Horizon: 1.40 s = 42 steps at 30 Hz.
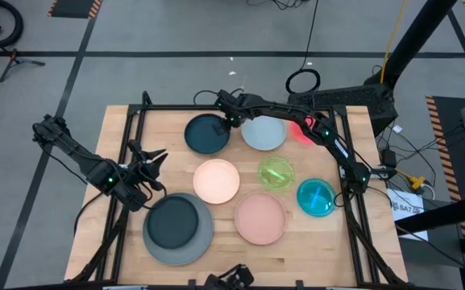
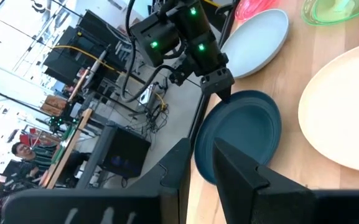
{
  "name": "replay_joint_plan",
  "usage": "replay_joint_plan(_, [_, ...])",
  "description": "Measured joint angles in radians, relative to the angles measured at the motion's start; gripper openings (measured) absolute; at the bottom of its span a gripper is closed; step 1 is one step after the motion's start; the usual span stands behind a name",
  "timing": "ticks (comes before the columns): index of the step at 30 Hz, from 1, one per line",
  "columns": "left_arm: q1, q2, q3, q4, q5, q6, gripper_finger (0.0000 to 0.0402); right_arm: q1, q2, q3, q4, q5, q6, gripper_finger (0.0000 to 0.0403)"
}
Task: Stack plastic plates
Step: Stack the top blue plate on top of the bottom blue plate
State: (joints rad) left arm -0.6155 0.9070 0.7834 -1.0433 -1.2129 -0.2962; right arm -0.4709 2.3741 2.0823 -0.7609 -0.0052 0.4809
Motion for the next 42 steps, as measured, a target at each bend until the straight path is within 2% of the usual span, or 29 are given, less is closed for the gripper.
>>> replay_joint_plan(2, [0.0,0.0,0.0,0.0,0.0,0.0,0.0074,0.0,0.0,0.0,-0.001,-0.045,0.005,0.0153])
replay_joint_plan(15, [0.0,0.0,0.0,0.0,0.004,0.001,0.0074,-0.012,0.009,0.0,-0.055,-0.082,-0.007,0.0142])
replay_joint_plan(20, [0.0,0.0,0.0,0.0,0.004,-0.001,0.0074,-0.014,0.009,0.0,-0.052,-0.102,-0.01,0.0098])
replay_joint_plan(27, [0.0,0.0,0.0,0.0,0.004,-0.009,0.0074,-0.028,0.009,0.0,-0.004,-0.13,0.009,0.001])
replay_joint_plan(30, [0.0,0.0,0.0,0.0,0.004,-0.012,0.0074,-0.035,0.008,-0.001,0.034,-0.154,0.043,0.001])
replay_joint_plan(37, [0.0,0.0,0.0,0.0,0.004,-0.029,0.0074,-0.06,-0.008,-0.002,0.107,-0.309,0.087,0.0005])
replay_joint_plan(42, [0.0,0.0,0.0,0.0,0.004,-0.05,0.0074,-0.059,-0.074,-0.002,0.123,-0.319,0.081,0.0004])
